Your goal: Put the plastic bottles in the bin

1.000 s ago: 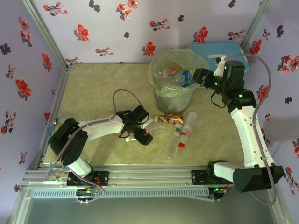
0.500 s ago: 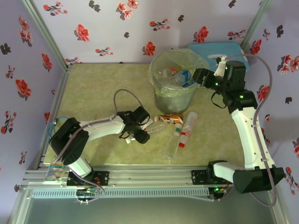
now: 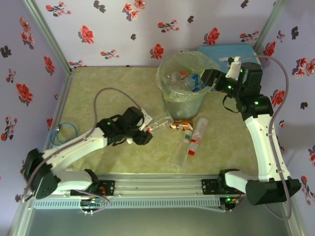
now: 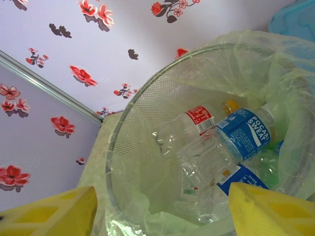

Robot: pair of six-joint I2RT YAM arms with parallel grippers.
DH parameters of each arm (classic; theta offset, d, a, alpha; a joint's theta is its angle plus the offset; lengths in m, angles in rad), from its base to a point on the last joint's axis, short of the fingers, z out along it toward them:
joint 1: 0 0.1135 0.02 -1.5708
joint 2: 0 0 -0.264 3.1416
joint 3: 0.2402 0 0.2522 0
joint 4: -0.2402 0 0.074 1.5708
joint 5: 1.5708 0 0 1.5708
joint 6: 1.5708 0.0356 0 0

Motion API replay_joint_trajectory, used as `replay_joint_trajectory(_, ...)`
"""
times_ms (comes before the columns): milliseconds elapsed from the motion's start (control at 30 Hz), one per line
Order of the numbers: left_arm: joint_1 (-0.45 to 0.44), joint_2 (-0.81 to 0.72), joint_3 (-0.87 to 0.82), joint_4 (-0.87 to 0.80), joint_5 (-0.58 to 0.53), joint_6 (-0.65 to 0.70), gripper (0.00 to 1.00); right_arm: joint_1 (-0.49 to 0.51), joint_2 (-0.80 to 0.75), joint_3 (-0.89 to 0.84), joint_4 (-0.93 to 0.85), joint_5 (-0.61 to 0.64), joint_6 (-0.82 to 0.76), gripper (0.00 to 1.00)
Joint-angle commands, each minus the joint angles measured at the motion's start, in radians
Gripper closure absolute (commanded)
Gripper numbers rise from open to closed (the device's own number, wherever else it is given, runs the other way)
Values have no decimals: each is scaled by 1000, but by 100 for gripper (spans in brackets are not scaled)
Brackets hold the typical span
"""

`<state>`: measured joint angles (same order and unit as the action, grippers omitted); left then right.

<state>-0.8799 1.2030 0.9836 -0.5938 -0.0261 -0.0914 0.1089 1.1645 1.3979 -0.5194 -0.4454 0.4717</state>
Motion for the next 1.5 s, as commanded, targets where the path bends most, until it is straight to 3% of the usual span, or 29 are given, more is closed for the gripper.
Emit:
replay_joint_trajectory(0, 8, -108, 69, -24, 18, 6, 36, -3, -31, 23, 39, -15, 12, 29)
replay_joint_trajectory(167, 10, -173, 184, -16, 80, 39, 40, 1, -31, 5, 116, -94, 76, 28)
replay_joint_trajectory(267, 25, -160, 232, 56, 79, 12, 40, 35, -12, 7, 201, -164, 134, 14)
replay_joint_trajectory(533, 74, 19, 410, 150, 151, -130, 40, 239, 109, 97, 330, -254, 189, 3)
replay_joint_trajectory(733, 90, 67, 452, 181, 177, -168, 41, 304, 139, 101, 354, -243, 185, 2)
replay_joint_trajectory(1100, 110, 100, 463, 188, 183, -184, 42, 328, 159, 116, 332, -251, 159, 1)
replay_joint_trajectory(1167, 113, 102, 460, 198, 186, -186, 42, 328, 161, 119, 316, -237, 150, 4)
replay_joint_trajectory(1467, 117, 120, 452, 218, 190, -180, 41, 327, 201, 142, 293, -177, 130, 33)
